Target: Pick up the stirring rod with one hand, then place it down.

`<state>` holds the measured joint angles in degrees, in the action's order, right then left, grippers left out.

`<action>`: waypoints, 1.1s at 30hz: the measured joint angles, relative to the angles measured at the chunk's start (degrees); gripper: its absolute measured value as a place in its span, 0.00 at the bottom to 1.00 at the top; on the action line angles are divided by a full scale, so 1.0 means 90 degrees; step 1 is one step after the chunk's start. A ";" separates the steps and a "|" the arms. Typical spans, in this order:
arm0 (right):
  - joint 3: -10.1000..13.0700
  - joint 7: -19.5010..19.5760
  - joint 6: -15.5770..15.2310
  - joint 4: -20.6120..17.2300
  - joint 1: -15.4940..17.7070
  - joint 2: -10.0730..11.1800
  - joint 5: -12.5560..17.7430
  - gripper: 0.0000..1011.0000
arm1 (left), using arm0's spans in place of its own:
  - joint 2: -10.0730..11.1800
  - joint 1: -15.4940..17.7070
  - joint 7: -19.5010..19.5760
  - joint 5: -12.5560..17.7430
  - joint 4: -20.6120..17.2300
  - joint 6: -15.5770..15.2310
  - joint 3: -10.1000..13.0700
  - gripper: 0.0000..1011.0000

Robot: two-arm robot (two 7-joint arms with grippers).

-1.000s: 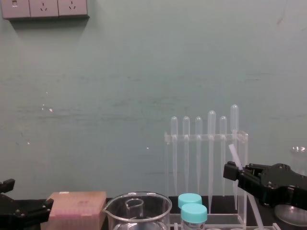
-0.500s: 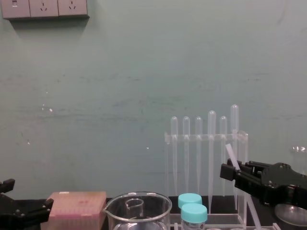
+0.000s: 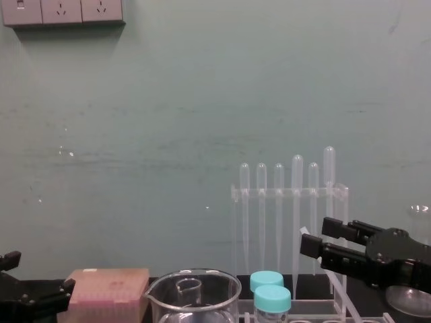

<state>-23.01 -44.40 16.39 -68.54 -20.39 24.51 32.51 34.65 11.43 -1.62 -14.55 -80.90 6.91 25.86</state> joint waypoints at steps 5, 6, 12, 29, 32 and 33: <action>0.0000 0.0000 0.0000 0.0000 0.0000 0.0000 0.0000 0.83 | 0.0000 0.0000 0.0000 0.0000 0.0000 0.0000 0.0000 0.99; 0.0000 0.0000 0.0001 0.0000 0.0000 0.0000 0.0000 0.87 | 0.0000 0.0000 0.0000 0.0000 0.0000 0.0000 0.0000 0.99; 0.0058 0.0043 0.0125 -0.0107 0.0008 0.0002 -0.0008 0.99 | 0.0000 0.0000 0.0000 0.0000 0.0000 0.0000 0.0000 0.99; 0.1130 0.2171 0.0196 -0.0968 0.0571 0.0014 -0.0698 0.99 | 0.0000 0.0000 0.0000 0.0000 0.0000 0.0000 0.0000 0.99; 0.1229 0.2523 -0.0234 -0.1039 0.0746 0.0068 -0.0842 0.99 | 0.0000 0.0000 0.0000 0.0000 0.0000 0.0000 0.0000 0.99; 0.1247 0.2599 -0.0352 -0.1056 0.0795 0.0080 -0.0864 0.99 | 0.0000 0.0000 0.0000 0.0000 0.0000 0.0000 0.0000 0.99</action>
<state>-11.78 -21.01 13.23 -78.04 -13.23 25.23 24.74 34.65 11.43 -1.62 -14.55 -80.90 6.91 25.86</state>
